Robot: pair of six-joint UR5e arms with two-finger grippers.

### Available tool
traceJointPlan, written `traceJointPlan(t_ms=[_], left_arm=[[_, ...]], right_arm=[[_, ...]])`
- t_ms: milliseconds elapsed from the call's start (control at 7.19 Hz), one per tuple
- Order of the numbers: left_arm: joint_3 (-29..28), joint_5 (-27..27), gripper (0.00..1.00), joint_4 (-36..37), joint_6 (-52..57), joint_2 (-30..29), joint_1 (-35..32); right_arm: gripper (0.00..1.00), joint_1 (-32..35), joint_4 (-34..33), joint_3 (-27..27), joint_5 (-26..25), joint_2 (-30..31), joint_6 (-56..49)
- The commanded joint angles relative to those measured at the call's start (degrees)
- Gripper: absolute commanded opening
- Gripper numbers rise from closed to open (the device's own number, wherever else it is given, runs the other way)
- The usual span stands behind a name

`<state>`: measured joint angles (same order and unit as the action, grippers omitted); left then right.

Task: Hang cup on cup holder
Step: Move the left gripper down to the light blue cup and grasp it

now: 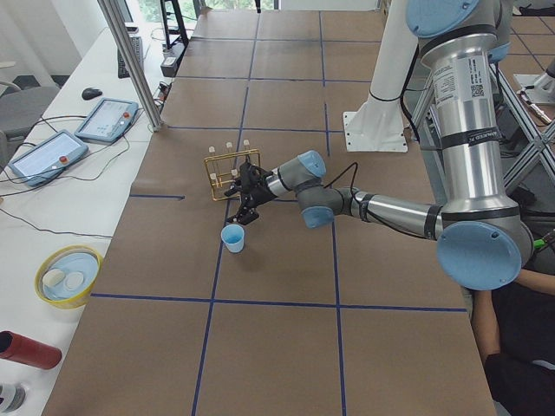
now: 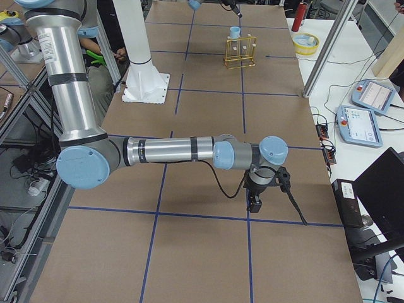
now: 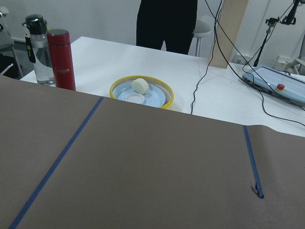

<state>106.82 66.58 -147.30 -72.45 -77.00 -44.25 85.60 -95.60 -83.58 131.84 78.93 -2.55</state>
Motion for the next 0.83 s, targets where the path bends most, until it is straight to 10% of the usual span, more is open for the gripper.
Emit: traceJointPlan(t_ms=[0, 695], left_arm=[[-0.56, -4.70, 1.00, -1.76, -0.85, 0.89, 2.67], [-7.15, -22.81, 0.99, -1.85, -0.05, 1.33, 15.15]], right_arm=[[1.00, 0.00, -0.02, 0.00, 0.00, 0.00, 0.09], [1.00, 0.00, -0.02, 0.00, 0.00, 0.00, 0.00]])
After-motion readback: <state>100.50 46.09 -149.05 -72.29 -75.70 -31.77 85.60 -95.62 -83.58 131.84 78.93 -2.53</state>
